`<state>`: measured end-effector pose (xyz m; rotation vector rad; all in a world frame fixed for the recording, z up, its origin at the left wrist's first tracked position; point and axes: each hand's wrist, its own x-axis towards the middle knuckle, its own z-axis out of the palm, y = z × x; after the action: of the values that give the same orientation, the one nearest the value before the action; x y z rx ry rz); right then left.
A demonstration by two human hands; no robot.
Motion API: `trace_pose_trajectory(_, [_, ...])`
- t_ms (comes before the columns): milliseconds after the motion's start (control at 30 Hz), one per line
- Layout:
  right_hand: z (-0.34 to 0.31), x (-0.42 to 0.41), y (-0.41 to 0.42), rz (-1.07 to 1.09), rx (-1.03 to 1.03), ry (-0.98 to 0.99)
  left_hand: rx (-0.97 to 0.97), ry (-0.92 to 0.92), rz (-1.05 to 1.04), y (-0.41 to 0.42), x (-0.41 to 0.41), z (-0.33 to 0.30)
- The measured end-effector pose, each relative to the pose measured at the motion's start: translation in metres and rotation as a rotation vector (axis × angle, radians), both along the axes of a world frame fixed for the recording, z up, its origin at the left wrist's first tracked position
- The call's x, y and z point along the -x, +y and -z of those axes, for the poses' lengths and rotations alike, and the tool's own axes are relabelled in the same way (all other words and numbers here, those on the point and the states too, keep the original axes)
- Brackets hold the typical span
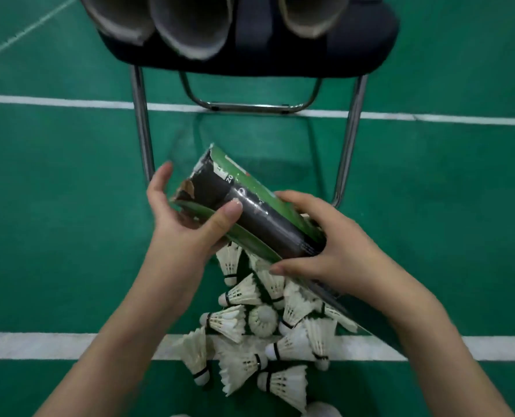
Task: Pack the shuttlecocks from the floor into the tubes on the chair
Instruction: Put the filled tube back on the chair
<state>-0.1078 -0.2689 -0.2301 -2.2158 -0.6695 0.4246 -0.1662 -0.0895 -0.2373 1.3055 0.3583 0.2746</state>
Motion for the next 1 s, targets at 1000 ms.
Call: trace_pose_trajectory(1000, [-0.135, -0.259, 0.026, 0.595, 0.165, -0.699, -0.17, -0.335, 0.003, 0.003, -0.092, -0.178])
